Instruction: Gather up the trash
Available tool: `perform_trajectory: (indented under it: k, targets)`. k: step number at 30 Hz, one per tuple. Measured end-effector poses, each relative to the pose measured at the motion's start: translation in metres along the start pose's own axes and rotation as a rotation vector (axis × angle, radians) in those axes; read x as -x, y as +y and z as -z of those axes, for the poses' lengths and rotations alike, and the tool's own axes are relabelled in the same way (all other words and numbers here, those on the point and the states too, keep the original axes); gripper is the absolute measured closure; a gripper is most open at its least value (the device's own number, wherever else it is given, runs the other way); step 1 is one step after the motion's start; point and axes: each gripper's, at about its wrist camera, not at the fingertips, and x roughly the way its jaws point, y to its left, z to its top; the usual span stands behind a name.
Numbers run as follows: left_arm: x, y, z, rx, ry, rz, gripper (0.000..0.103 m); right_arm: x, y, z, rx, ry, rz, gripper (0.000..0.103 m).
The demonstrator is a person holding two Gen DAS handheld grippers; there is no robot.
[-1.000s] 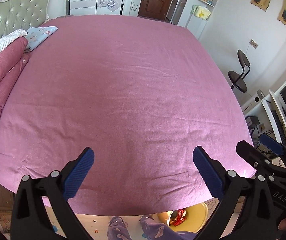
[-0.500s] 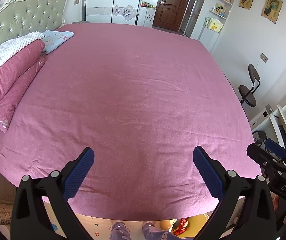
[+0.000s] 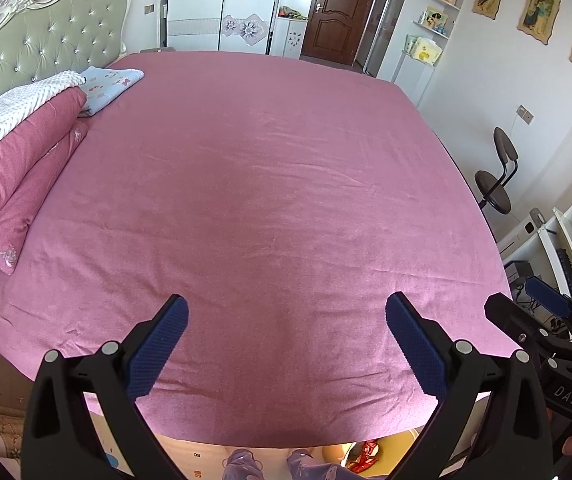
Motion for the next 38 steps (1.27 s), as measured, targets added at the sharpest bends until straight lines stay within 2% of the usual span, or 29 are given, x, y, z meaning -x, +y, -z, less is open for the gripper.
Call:
perform_trajectory:
  k: [21,29,38]
  targets:
    - [0.0001,-0.0002,-0.0048,-0.023,0.002,0.014,0.004,0.0017,0.0037,-0.0017,-0.006,0.006,0.018,0.014]
    - [0.0031,-0.0005,-0.0056,-0.022,-0.013,0.006,0.004,0.0005,0.0043,0.0008,-0.011,0.017,0.016,0.014]
    - [0.0033,0.0037,-0.0073,-0.001,0.003,0.008,0.004,-0.0003,0.0033,0.0018,-0.02,0.021,0.012,0.014]
